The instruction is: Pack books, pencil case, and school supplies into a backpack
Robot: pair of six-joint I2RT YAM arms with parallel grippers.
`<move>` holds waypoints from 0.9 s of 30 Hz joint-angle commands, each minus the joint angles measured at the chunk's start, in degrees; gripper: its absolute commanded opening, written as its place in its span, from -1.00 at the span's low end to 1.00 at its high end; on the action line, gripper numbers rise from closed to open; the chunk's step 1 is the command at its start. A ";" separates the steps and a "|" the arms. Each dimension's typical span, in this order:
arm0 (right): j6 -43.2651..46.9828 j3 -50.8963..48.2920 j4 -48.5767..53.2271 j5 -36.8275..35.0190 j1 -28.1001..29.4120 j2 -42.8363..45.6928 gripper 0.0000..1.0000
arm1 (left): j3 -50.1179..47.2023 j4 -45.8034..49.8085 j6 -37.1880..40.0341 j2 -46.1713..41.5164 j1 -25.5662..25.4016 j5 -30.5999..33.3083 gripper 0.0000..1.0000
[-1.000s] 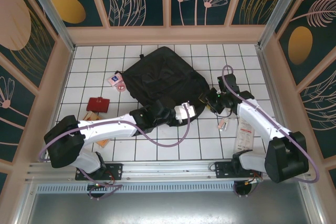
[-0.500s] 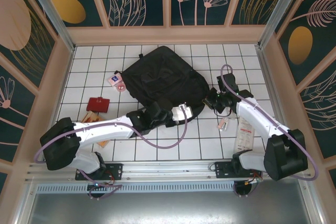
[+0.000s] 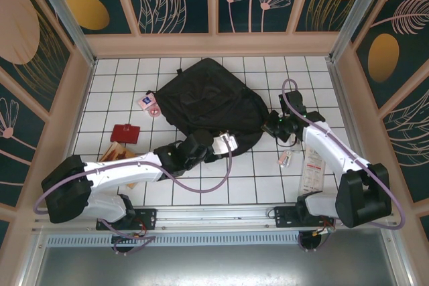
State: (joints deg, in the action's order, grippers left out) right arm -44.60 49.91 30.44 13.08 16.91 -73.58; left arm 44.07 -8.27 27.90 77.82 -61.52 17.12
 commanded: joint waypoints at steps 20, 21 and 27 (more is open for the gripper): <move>5.04 2.29 0.01 -3.01 -0.38 0.27 -0.58 | -1.98 0.71 -5.86 -6.98 2.89 -1.66 -1.00; 4.52 2.77 -0.44 -2.23 0.32 0.44 -0.37 | -1.20 1.29 -5.88 -6.16 2.93 -2.87 -1.00; -1.18 5.27 -0.21 1.70 5.24 1.84 0.53 | 1.78 2.24 -7.18 -3.91 2.85 -10.94 -1.00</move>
State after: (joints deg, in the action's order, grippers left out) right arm -42.59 52.95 30.65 12.45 20.49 -73.47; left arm 43.16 -5.30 22.37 73.60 -58.85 11.11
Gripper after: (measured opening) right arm 0.746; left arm 0.059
